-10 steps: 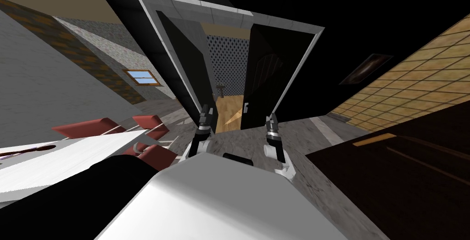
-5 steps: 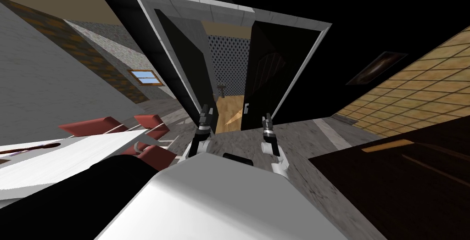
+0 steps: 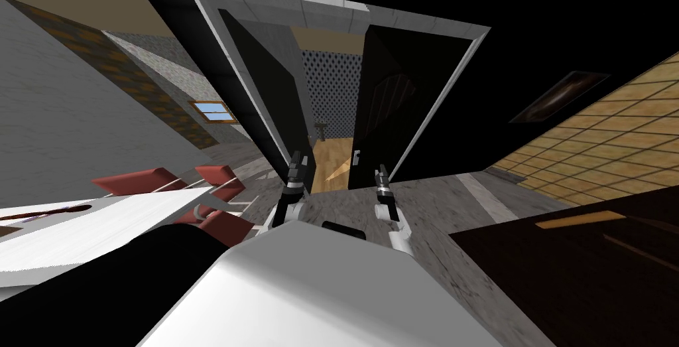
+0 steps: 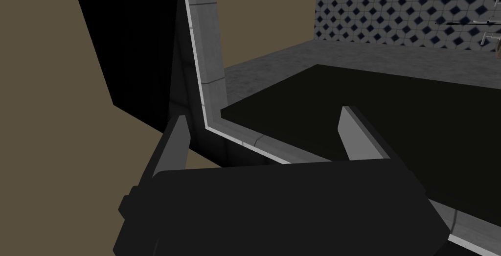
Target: Push the door open
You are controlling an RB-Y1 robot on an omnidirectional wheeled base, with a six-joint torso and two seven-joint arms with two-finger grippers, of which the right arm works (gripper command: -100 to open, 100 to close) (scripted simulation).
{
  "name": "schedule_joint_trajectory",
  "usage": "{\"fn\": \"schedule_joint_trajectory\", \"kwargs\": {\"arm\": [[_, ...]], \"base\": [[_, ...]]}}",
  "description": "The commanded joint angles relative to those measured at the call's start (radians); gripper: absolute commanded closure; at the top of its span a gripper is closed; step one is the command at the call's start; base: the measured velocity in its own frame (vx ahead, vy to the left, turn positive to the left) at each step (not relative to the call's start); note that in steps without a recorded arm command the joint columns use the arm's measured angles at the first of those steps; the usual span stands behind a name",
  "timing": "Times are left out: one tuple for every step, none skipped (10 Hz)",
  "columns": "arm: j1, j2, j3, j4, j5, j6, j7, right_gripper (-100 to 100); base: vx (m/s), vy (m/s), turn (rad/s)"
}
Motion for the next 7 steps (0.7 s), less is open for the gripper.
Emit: {"fn": "schedule_joint_trajectory", "kwargs": {"arm": [[-0.036,-0.005,0.005,0.05,-0.001,0.002,-0.011,-100],[-0.036,-0.005,0.005,0.066,-0.001,0.002,-0.011,-100],[-0.064,-0.008,0.01,0.097,-0.001,0.004,-0.019,-100],[-0.064,-0.008,0.01,0.116,-0.001,0.004,-0.019,-100],[-0.092,-0.01,0.016,0.152,-0.001,0.006,-0.027,-100],[-0.092,-0.01,0.016,0.165,-0.001,0.006,-0.027,-100],[-0.119,-0.013,0.021,0.202,-0.001,0.007,-0.036,-100]], "base": [[0.056,-0.018,0.041],[0.048,-0.022,0.026],[0.053,-0.024,0.043],[0.043,-0.02,0.029],[0.05,-0.021,0.041],[0.042,-0.019,0.027],[0.048,-0.02,0.036]]}}
